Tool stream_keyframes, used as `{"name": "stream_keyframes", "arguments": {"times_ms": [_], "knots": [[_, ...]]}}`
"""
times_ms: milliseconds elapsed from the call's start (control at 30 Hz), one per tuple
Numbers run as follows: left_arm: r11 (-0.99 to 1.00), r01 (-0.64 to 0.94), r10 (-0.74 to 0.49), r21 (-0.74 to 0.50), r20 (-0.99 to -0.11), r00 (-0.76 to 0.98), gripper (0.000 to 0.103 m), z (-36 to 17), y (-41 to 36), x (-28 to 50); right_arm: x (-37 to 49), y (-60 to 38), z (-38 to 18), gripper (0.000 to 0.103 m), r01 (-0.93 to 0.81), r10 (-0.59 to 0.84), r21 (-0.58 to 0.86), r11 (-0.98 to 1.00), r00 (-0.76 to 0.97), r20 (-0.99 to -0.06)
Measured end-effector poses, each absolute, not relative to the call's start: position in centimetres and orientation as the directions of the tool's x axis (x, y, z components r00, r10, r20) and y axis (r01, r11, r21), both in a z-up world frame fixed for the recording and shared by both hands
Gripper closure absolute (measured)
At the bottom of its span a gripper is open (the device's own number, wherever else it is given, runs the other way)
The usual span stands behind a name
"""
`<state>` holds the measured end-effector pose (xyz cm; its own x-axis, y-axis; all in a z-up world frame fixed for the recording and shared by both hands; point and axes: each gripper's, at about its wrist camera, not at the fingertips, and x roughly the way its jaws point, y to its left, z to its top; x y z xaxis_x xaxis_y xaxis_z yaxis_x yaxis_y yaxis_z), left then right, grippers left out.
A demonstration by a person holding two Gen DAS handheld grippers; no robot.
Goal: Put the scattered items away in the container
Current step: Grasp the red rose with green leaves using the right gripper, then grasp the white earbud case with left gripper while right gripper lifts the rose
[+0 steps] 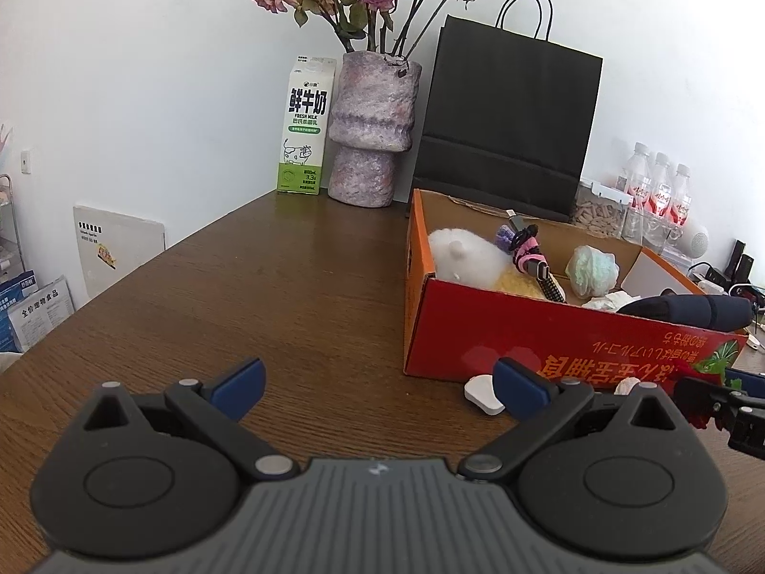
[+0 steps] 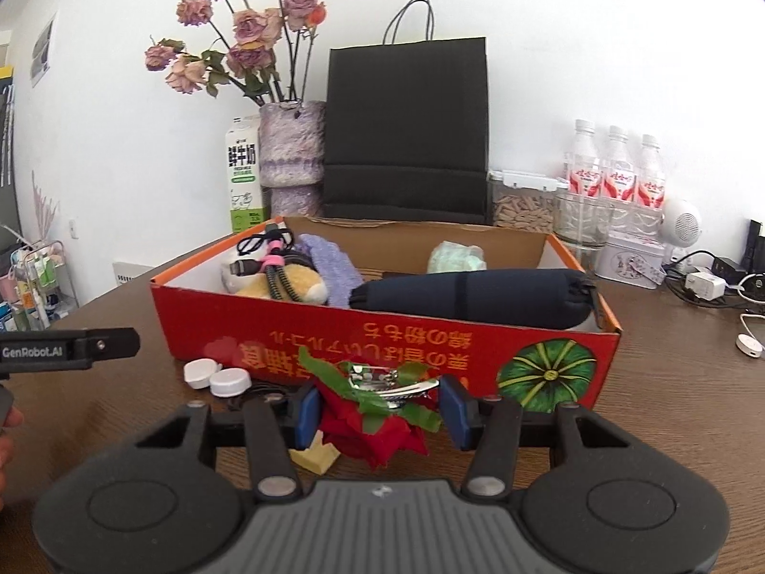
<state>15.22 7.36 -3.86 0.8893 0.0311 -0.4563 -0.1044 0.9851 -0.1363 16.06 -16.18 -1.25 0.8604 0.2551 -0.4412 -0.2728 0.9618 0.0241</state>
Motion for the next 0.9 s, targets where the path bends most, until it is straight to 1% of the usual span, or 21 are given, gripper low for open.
{"name": "stream_keyframes", "arguments": {"times_ms": [67, 200, 300, 367, 467, 667, 767, 833, 867, 900], "knots": [[0.988, -0.091, 0.023, -0.123, -0.47, 0.882, 0.0, -4.0, 6.9, 15.5, 16.1, -17.0, -1.3, 0.053, -0.252, 0.236, 0.023, 0.968, 0.867, -0.44], [0.99, -0.08, 0.004, -0.115, -0.543, 0.839, 0.0, -4.6, 5.9, 17.1, 16.4, -18.3, -1.4, 0.053, -0.214, 0.201, 0.02, 0.977, 0.874, -0.443], [0.992, -0.06, -0.012, -0.109, -0.56, 0.829, 0.0, -4.9, 5.0, 17.9, 16.4, -19.0, -1.5, 0.053, -0.194, 0.181, 0.018, 0.981, 0.877, -0.444], [0.997, -0.05, 0.005, -0.064, -0.568, 0.823, 0.0, -4.9, 4.1, 18.4, 16.4, -19.3, -1.6, 0.053, -0.188, 0.178, 0.02, 0.982, 0.878, -0.444], [0.999, -0.044, 0.027, -0.016, -0.579, 0.815, 0.006, -5.0, 3.1, 19.1, 16.4, -19.4, -1.6, 0.052, -0.193, 0.181, 0.02, 0.981, 0.877, -0.444], [0.999, -0.045, 0.022, -0.026, -0.581, 0.813, 0.019, -5.1, 3.1, 19.5, 16.4, -18.5, -2.0, 0.052, -0.218, 0.188, -0.012, 0.976, 0.866, -0.464], [0.999, -0.027, 0.003, -0.031, -0.602, 0.798, 0.032, -5.3, 3.0, 20.0, 16.4, -18.1, -2.1, 0.052, -0.227, 0.19, -0.021, 0.974, 0.861, -0.472], [1.0, -0.015, 0.004, -0.012, -0.603, 0.798, 0.041, -5.3, 2.7, 20.2, 16.4, -18.0, -2.1, 0.052, -0.227, 0.189, -0.025, 0.973, 0.861, -0.473], [1.0, -0.007, 0.002, -0.005, -0.603, 0.798, 0.042, -5.3, 2.6, 20.2, 16.4, -17.9, -2.2, 0.052, -0.228, 0.188, -0.026, 0.973, 0.86, -0.475], [1.0, 0.003, -0.004, -0.003, -0.603, 0.798, 0.046, -5.3, 2.5, 20.2, 16.3, -17.9, -2.2, 0.052, -0.228, 0.189, -0.027, 0.973, 0.859, -0.476]]}}
